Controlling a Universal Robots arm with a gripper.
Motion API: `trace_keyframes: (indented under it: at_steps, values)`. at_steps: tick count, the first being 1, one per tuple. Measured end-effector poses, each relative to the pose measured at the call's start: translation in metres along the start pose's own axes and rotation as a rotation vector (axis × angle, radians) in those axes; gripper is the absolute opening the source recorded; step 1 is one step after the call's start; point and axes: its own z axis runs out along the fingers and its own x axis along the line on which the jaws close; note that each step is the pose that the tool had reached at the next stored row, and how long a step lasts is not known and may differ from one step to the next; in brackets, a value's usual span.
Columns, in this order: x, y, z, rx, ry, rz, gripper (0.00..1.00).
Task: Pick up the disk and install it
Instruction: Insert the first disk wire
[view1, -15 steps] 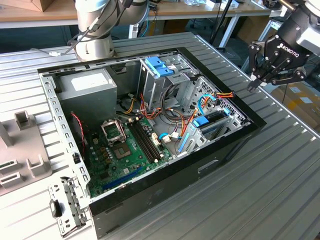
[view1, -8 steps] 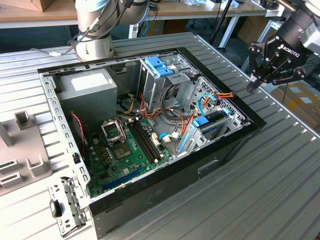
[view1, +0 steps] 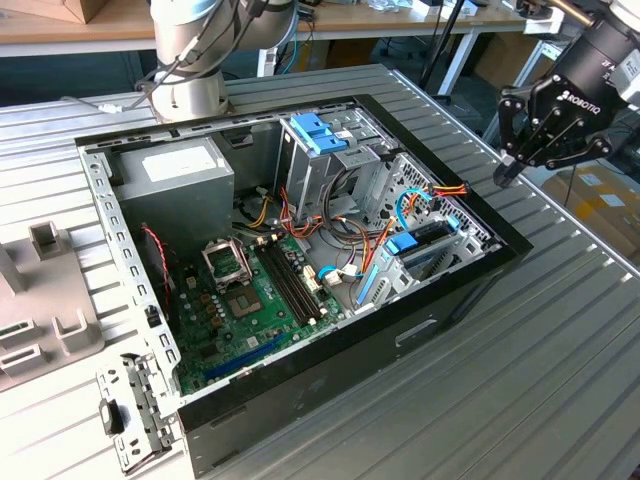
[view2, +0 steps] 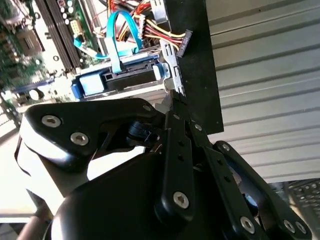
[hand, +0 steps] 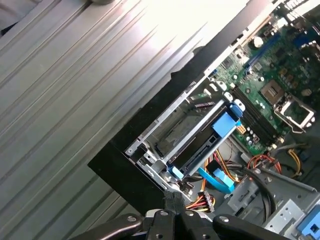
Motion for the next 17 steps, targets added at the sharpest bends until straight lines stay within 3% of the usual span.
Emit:
trace_keyframes:
  at_steps: [6,13,17]
  values:
    - [-0.0003,-0.0021,0.0002,-0.0119,-0.0004,-0.094,0.11]
    - [-0.0059,-0.0142,0.003,-0.0148,-0.0007,-0.118,0.11]
    - [-0.0055,-0.0168,0.0062,-0.0161,-0.0008,-0.128,0.11]
